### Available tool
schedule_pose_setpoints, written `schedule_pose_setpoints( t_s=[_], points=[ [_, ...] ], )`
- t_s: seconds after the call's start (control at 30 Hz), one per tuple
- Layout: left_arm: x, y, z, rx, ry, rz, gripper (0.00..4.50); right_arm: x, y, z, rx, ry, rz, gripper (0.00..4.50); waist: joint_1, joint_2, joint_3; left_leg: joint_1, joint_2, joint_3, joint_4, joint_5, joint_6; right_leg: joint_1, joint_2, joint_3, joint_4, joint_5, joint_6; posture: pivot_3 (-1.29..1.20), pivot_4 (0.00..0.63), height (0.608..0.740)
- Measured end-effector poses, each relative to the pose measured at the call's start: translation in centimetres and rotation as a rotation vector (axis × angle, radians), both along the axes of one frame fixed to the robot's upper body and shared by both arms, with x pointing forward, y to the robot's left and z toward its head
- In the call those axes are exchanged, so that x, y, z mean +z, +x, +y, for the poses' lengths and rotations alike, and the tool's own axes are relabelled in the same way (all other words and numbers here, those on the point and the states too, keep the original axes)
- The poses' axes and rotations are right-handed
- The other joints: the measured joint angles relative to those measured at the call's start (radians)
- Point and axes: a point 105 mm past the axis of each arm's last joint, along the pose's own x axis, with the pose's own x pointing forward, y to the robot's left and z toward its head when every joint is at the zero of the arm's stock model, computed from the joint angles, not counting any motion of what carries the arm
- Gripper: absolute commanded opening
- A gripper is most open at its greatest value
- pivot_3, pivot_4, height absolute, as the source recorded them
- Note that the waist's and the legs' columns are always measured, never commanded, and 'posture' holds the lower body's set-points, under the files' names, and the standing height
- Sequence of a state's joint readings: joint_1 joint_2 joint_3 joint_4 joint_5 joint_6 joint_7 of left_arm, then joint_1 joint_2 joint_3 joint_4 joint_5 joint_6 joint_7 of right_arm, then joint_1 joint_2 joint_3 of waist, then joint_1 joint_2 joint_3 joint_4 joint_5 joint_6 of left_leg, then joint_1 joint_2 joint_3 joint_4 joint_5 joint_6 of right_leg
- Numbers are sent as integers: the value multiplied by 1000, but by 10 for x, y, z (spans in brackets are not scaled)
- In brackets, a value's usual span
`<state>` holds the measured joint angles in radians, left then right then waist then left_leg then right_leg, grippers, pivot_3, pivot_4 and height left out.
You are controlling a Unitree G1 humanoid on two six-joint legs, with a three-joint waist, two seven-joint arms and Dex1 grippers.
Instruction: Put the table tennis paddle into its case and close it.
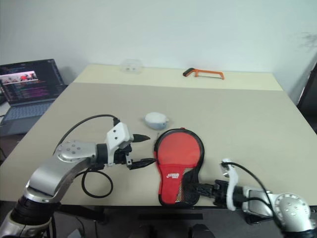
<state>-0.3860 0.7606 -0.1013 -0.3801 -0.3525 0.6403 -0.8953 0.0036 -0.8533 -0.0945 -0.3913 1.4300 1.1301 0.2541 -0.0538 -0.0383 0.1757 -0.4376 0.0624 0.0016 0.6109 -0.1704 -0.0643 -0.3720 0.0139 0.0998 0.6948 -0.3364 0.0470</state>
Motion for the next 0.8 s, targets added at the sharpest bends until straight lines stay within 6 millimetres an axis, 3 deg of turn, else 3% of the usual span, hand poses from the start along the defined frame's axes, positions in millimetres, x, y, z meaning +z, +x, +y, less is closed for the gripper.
schedule_pose_setpoints(
  t_s=[0.07,0.1,0.23,0.33,0.43,0.5,0.6,0.8],
  points=[
    [1,6,6,37,-11,-1,4500,17,9,-26,-5,-57,-128,4463,12,-1,0,0,1,-1,0,0,0,0,1,-1,-1,0,0,0,150,740],
    [3,11,8,59,-29,-4,4500,35,15,-28,8,-18,-229,4463,15,-1,0,0,2,-2,0,0,0,0,2,-2,-1,0,0,0,150,740],
    [20,29,8,103,-72,-58,4500,89,31,-9,106,76,-561,4463,12,-1,0,1,2,-2,0,0,0,0,3,-1,0,0,0,0,150,740],
    [30,46,9,137,-87,-95,4500,105,54,26,129,54,-750,4463,0,0,0,1,1,-1,0,0,0,0,2,0,2,0,1,0,150,740],
    [36,60,9,149,-77,-126,4500,93,73,63,141,-45,-849,4463,0,0,0,1,1,-1,0,0,0,-1,2,-1,1,1,0,0,150,740],
    [33,68,9,157,-66,-126,4500,77,84,76,125,-104,-859,4463,4,0,0,-1,0,-1,0,0,-1,-1,2,-1,1,3,-3,0,150,740],
    [30,88,9,172,-35,-130,4500,47,101,90,71,-189,-843,4463,19,0,0,-2,0,-1,0,0,-1,-3,2,-2,1,3,-4,0,150,740],
    [33,122,-2,130,28,-154,4500,4,109,106,78,-289,-781,4463,26,0,1,-5,0,-1,1,0,-1,-4,1,-3,2,3,-4,0,150,740]
  ],
)
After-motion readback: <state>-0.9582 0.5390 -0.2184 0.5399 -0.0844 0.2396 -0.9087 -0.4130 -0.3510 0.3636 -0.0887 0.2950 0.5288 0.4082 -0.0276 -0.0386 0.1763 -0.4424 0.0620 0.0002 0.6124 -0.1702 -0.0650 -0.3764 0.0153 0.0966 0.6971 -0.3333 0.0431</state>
